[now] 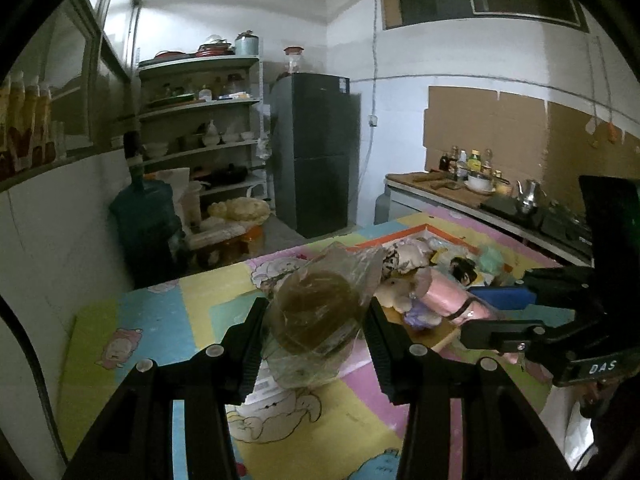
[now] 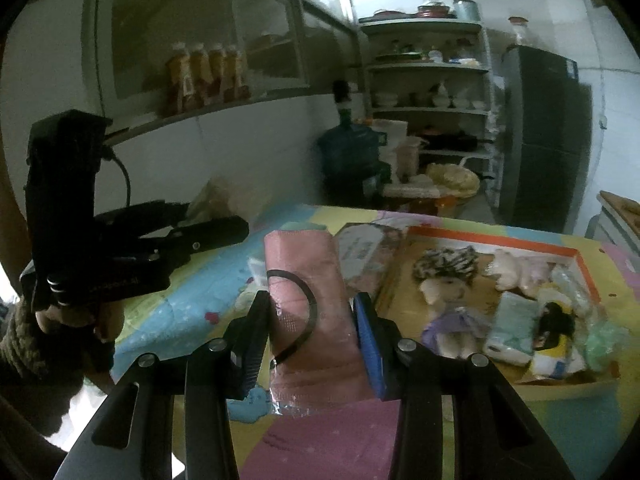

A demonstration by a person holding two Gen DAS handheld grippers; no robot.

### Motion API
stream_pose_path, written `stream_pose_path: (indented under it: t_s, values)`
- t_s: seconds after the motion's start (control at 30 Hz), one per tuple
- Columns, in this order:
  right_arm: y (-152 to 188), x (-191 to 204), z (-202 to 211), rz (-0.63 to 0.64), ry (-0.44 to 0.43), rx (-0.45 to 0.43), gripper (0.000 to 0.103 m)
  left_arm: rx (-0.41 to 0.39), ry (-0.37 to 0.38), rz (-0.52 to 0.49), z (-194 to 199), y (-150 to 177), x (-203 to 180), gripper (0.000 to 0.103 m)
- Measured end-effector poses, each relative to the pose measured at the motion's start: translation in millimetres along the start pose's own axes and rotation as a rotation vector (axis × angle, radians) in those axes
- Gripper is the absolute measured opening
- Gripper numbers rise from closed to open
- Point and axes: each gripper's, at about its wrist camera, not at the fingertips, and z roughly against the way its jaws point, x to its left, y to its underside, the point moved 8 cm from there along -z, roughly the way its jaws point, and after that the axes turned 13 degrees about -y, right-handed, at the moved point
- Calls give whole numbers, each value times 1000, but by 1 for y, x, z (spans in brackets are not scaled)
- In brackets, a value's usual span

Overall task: Organize soft objects
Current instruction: 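Carry the plastic bag and pink bag with both grippers over the tray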

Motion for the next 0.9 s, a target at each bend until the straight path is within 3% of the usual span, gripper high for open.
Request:
stream_pose_path:
  t_s: [0.33,0.9]
  values:
    - [-2,-33,24,-42,60,-45,43,8,25,96,-12,-7,-29,47]
    - [0,-97,58,-94,198,-97,43,25,113,159,-43,-23,-93,47]
